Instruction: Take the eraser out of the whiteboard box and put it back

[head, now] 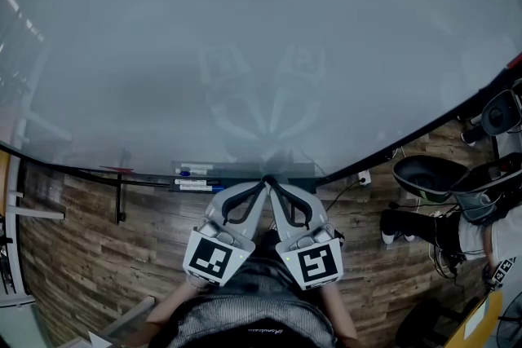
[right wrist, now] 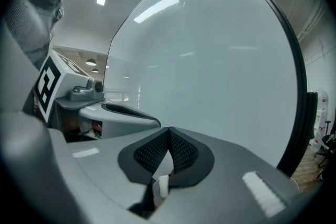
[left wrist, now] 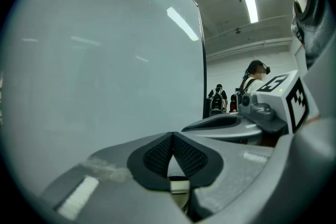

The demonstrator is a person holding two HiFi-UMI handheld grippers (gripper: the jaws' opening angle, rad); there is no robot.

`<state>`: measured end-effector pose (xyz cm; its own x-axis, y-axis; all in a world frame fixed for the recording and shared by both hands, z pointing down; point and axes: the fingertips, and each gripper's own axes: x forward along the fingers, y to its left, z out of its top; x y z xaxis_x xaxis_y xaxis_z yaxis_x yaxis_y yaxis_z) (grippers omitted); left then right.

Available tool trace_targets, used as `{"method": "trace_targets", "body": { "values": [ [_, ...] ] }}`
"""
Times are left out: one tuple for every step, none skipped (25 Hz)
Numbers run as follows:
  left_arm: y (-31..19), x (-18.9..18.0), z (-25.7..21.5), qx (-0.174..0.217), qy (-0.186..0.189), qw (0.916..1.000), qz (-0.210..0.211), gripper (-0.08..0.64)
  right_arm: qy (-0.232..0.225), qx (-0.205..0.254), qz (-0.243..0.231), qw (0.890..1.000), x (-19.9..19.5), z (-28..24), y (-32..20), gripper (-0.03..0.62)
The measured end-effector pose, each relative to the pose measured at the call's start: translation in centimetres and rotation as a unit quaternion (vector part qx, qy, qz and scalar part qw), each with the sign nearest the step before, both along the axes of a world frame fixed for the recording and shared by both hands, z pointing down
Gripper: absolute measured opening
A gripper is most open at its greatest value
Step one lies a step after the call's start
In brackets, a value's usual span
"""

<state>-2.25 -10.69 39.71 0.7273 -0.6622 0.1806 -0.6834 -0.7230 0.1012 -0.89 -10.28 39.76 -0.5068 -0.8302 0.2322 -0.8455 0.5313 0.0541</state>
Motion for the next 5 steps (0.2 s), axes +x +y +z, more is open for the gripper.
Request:
{"method": "trace_targets", "body": {
  "values": [
    [-0.02,0.02,-0.03,0.000,0.000,1.0000,0.000,0.005,0.001,0.000,0.000,1.000,-0.02,0.01,-0.01,0.002],
    [-0.02,0.04,-0.05,0.001,0.000,1.0000,0.000,0.005,0.001,0.000,-0.001,1.000,-0.04,0.01,0.00,0.002],
    [0.00,0.05,-0.06,0.001,0.000,1.0000,0.001,0.005,0.001,0.000,-0.001,1.000,-0.06,0.02,0.03,0.002],
    [0.04,0.06,-0.07,0.001,0.000,1.0000,0.001,0.005,0.001,0.000,0.000,1.000,-0.08,0.05,0.07,0.002],
    [0.08,0.06,-0.07,0.002,0.000,1.0000,0.001,0.005,0.001,-0.001,0.000,1.000,-0.09,0.07,0.13,0.002]
  ]
}}
